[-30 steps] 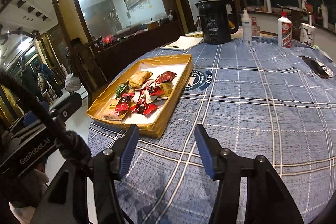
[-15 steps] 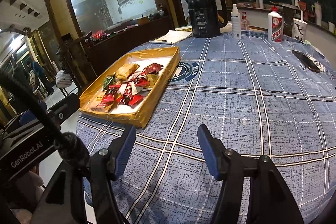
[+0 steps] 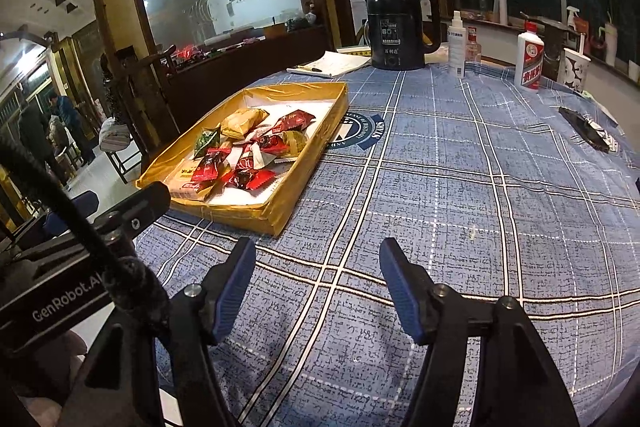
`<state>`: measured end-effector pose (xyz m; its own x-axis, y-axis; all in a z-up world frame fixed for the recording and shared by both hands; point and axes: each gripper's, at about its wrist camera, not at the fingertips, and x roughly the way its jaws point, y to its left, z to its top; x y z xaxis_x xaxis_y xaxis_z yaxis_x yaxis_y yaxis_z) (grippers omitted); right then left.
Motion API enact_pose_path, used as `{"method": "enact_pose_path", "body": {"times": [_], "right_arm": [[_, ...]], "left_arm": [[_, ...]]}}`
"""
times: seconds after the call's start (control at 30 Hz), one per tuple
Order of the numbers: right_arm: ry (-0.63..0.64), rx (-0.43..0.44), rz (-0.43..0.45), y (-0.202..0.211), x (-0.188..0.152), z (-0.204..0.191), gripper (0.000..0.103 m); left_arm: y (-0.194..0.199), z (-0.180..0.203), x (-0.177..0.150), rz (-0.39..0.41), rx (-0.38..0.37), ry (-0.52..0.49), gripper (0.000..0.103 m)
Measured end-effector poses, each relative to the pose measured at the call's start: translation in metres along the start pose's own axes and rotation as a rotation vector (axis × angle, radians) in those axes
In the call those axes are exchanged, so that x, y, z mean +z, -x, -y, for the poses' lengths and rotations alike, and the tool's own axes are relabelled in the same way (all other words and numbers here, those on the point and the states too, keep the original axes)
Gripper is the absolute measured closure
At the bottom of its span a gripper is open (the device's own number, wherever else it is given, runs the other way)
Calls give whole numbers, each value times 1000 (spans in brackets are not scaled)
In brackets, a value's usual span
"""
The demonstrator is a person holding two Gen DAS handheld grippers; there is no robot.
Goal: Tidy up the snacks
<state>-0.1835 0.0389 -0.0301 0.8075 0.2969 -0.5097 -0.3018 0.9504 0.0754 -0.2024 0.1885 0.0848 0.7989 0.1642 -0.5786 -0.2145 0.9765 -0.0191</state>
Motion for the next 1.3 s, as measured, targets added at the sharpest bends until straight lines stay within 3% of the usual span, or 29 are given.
{"method": "enact_pose_path", "body": {"times": [0.77, 0.9, 1.2, 1.3], "right_arm": [[20, -42, -10, -3, 1, -5, 34], [18, -41, -8, -3, 1, -5, 34], [12, -36, 53, 9, 4, -2, 34], [28, -47, 65, 12, 2, -1, 31]], "left_arm": [[-7, 0, -3, -27, -39, 16, 11], [2, -1, -3, 39, -31, 28, 11], [57, -1, -14, 328, 91, 69, 10], [56, -5, -13, 312, 58, 89, 9]]}}
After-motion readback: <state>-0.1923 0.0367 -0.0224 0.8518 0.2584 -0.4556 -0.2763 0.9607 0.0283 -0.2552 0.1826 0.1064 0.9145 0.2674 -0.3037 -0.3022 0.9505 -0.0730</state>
